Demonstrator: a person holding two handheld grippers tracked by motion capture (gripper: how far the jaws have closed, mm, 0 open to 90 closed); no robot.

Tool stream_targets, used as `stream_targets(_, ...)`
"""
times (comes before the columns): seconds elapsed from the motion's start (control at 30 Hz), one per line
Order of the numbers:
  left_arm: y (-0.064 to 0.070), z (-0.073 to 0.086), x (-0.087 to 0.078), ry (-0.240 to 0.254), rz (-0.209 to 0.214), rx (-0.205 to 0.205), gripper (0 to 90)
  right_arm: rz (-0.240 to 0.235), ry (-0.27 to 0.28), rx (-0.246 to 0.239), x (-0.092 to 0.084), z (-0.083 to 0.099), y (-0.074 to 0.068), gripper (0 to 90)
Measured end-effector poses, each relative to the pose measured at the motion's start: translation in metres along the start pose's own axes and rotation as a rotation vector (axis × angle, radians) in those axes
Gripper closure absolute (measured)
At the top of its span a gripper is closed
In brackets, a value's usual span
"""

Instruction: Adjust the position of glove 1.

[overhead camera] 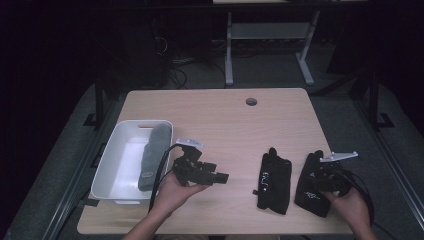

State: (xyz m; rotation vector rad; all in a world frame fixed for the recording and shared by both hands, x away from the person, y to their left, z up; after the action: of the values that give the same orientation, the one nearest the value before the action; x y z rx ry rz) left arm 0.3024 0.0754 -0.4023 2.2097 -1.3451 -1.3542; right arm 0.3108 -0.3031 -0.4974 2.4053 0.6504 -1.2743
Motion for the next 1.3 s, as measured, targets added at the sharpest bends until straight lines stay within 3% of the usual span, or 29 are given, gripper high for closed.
stream_targets(0.17,0.001,0.002,-0.001,0.003,-0.003,0.001,28.8,0.019,-0.007,0.003,0.000,-0.001,-0.001,59.2)
stream_targets(0.47,0.000,0.004,0.000,-0.004,0.003,-0.002,29.2,-0.007,0.017,-0.010,0.001,-0.002,-0.002,79.5)
stream_targets(0.73,-0.002,0.004,0.001,-0.009,0.001,-0.006,29.2,-0.033,0.045,0.041,-0.001,-0.001,0.001,81.8)
stream_targets(1.07,0.000,0.005,0.003,-0.022,-0.006,0.001,29.1,-0.031,0.054,0.049,-0.008,-0.003,0.002,81.9)
stream_targets(1.3,0.001,0.004,0.003,-0.019,-0.003,0.003,29.1,-0.031,0.080,0.051,-0.023,-0.012,0.003,81.9)
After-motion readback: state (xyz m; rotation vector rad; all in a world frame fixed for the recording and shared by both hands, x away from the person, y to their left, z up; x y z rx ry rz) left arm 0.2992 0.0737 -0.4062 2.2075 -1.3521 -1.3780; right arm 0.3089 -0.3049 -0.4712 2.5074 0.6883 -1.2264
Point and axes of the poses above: each handheld gripper's, and its own axes: x roughly forward along the jaws, z roughly out of its underside, y roughly to its right, the point moved 5 cm from there along x, roughly forward along the jaws, and after that the axes turned 10 degrees about -x, right-handed, at the moved point
